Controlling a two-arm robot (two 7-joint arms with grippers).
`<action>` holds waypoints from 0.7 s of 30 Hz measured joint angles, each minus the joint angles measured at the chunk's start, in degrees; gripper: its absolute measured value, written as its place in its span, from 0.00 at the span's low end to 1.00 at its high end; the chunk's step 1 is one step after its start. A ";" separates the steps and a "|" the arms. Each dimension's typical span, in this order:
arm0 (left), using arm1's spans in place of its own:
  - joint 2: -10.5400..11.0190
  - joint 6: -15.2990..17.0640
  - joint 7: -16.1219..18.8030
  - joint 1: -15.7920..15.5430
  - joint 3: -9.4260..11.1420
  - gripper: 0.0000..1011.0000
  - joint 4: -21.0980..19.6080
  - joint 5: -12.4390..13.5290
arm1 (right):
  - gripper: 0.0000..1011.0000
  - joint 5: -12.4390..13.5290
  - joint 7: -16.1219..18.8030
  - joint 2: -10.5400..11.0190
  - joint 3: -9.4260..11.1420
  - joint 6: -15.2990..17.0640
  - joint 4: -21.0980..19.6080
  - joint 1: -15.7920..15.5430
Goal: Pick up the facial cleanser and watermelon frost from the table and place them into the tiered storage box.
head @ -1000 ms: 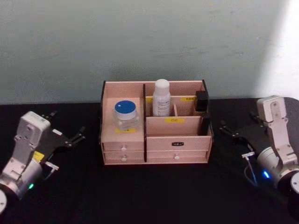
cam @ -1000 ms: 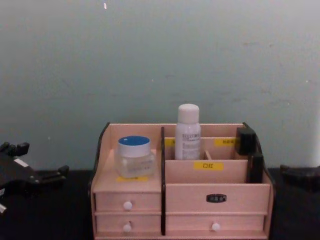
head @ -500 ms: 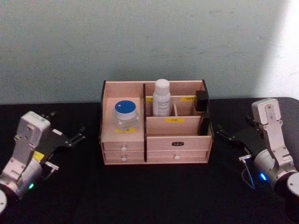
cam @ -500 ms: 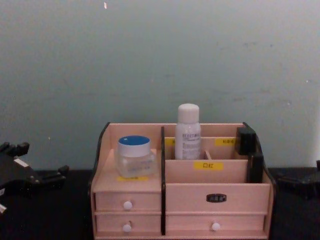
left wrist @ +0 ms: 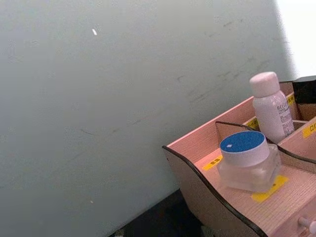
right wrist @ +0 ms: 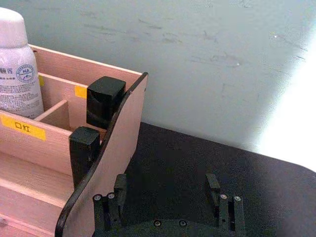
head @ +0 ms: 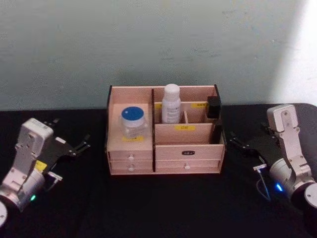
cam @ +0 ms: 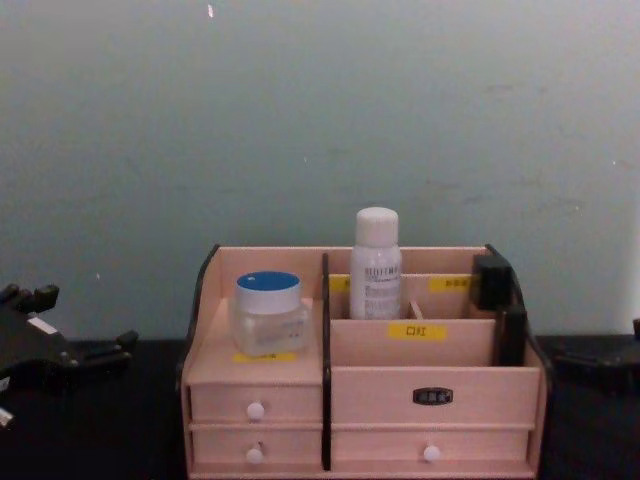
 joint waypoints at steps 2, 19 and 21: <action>0.00 0.00 0.00 0.00 0.00 0.99 0.00 0.00 | 0.99 0.02 -0.01 0.01 -0.02 0.00 -0.01 0.00; 0.00 0.00 0.00 0.00 0.00 0.99 0.00 0.00 | 0.99 0.13 -0.04 0.05 -0.06 -0.05 -0.05 0.00; 0.00 0.00 0.00 0.00 0.00 0.99 0.00 0.00 | 0.99 0.15 -0.04 0.05 -0.06 -0.05 -0.05 0.00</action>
